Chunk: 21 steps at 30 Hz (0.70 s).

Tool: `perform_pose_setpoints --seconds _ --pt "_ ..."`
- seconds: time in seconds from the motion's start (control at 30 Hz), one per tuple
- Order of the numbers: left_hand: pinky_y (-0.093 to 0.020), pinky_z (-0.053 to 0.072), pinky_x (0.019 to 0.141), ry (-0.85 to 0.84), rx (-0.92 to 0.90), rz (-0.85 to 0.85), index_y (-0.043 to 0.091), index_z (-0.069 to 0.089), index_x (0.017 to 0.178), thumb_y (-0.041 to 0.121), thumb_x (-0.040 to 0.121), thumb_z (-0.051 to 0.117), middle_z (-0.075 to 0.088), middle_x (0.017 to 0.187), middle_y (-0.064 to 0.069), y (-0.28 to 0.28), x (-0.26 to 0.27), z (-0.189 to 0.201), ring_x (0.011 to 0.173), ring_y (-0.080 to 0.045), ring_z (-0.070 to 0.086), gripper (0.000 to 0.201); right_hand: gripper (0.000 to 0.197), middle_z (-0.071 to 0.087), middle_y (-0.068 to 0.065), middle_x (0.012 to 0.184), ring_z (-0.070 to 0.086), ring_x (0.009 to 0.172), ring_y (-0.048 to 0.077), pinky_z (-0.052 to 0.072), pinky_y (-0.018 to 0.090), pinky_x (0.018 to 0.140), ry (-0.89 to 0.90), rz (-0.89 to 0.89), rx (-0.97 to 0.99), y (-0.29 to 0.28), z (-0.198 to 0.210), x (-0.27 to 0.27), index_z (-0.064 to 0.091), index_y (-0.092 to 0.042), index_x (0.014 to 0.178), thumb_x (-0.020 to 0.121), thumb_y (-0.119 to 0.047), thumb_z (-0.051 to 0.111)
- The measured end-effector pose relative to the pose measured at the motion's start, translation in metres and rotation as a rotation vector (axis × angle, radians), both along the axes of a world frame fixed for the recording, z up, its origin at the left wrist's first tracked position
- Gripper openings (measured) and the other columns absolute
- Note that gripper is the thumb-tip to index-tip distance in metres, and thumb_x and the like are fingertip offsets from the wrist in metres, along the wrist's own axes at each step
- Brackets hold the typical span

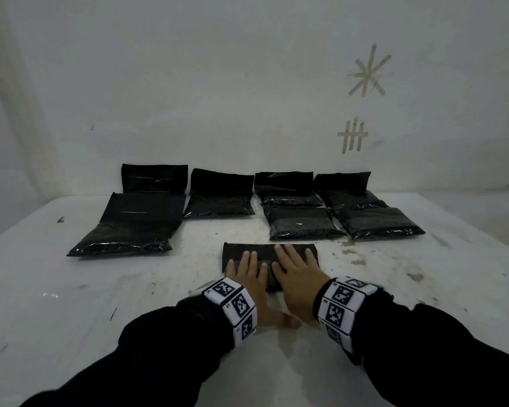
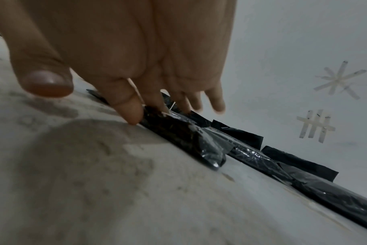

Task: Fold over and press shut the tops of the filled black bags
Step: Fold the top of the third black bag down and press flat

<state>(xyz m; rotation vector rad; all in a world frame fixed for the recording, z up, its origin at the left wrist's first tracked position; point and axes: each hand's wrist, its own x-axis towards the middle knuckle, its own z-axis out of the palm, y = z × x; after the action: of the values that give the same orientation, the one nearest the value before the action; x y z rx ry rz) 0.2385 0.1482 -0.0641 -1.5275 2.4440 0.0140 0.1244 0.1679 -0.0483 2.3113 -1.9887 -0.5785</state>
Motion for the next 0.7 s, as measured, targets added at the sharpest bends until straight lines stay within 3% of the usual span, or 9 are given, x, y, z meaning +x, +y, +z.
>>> perform_pose_setpoints --seconds 0.07,0.2,0.5,0.7 --pt "-0.048 -0.005 0.117 -0.008 -0.019 -0.024 0.01 -0.011 0.15 0.084 0.071 0.041 -0.018 0.157 -0.01 -0.001 -0.002 0.0 0.145 -0.026 -0.016 0.119 0.092 -0.012 0.014 0.158 -0.009 0.146 0.028 0.003 0.046 0.118 -0.085 -0.01 0.037 0.002 0.001 0.003 -0.004 -0.003 0.15 0.09 -0.037 0.056" --pt "-0.045 0.0 0.119 0.148 0.116 0.007 0.015 -0.017 0.149 0.075 0.069 0.057 -0.017 0.158 -0.006 -0.005 -0.001 -0.001 0.146 -0.023 -0.013 0.124 0.093 -0.011 0.014 0.158 -0.007 0.147 0.028 0.006 0.042 0.12 -0.183 -0.055 0.091 0.006 0.005 0.008 -0.01 -0.002 0.149 0.091 -0.034 0.055" --pt "-0.045 0.001 0.119 0.2 0.128 0.01 0.016 -0.016 0.149 0.072 0.067 0.062 -0.015 0.158 -0.002 -0.006 0.001 -0.001 0.146 -0.022 -0.013 0.126 0.089 -0.011 0.014 0.158 -0.006 0.147 0.028 0.007 0.043 0.119 -0.168 -0.065 0.073 0.008 0.003 0.011 -0.012 -0.005 0.149 0.093 -0.034 0.051" --pt "-0.045 0.0 0.119 0.193 0.109 0.022 0.015 -0.014 0.15 0.072 0.068 0.061 -0.016 0.158 -0.005 -0.005 0.0 -0.004 0.146 -0.022 -0.014 0.125 0.089 -0.019 0.012 0.157 -0.014 0.146 0.027 0.002 0.05 0.117 -0.103 -0.056 0.051 0.005 0.001 0.011 -0.01 -0.012 0.151 0.092 -0.035 0.052"
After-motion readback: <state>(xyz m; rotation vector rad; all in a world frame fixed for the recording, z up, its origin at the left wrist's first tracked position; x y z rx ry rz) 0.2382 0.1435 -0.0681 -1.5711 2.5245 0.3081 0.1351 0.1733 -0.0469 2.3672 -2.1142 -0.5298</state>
